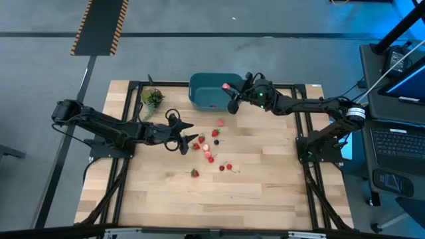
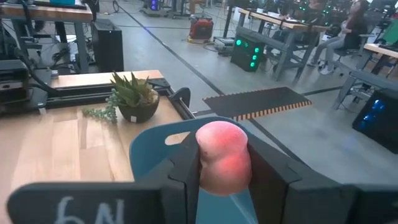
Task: Pick and placing Produce into tupperware
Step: Put the peach into the blue bin
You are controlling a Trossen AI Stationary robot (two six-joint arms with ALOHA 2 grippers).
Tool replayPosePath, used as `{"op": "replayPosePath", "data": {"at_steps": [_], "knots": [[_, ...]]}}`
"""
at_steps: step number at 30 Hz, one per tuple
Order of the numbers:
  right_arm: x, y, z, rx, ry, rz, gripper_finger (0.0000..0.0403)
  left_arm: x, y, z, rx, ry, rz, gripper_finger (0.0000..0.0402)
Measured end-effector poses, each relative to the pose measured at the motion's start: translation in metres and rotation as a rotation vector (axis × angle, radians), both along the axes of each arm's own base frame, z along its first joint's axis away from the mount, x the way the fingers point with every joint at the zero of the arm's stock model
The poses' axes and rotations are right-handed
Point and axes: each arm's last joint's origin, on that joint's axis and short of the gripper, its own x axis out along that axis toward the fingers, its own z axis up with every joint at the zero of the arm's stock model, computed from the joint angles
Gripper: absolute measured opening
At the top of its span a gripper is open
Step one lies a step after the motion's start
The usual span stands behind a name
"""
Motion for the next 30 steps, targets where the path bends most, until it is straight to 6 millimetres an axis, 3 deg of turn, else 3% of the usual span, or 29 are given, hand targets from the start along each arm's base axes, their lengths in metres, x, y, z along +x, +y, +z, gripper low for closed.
{"op": "replayPosePath", "data": {"at_steps": [5, 17, 30], "knots": [[0.018, -0.01, 0.006, 0.012, 0.016, 0.022, 0.0106, 0.0, 0.0, 0.0, 0.0, -0.001, 0.0, 0.0245], [0.084, -0.061, -0.006, 0.156, 0.325, -0.02, 0.0106, 0.0, 0.0, 0.0, -0.001, -0.002, 0.0, 0.0245], [0.129, -0.083, -0.058, 0.324, 0.548, 0.064, 0.0106, 0.0, 0.0, 0.0, 0.017, 0.009, -0.007, 0.0245]]}}
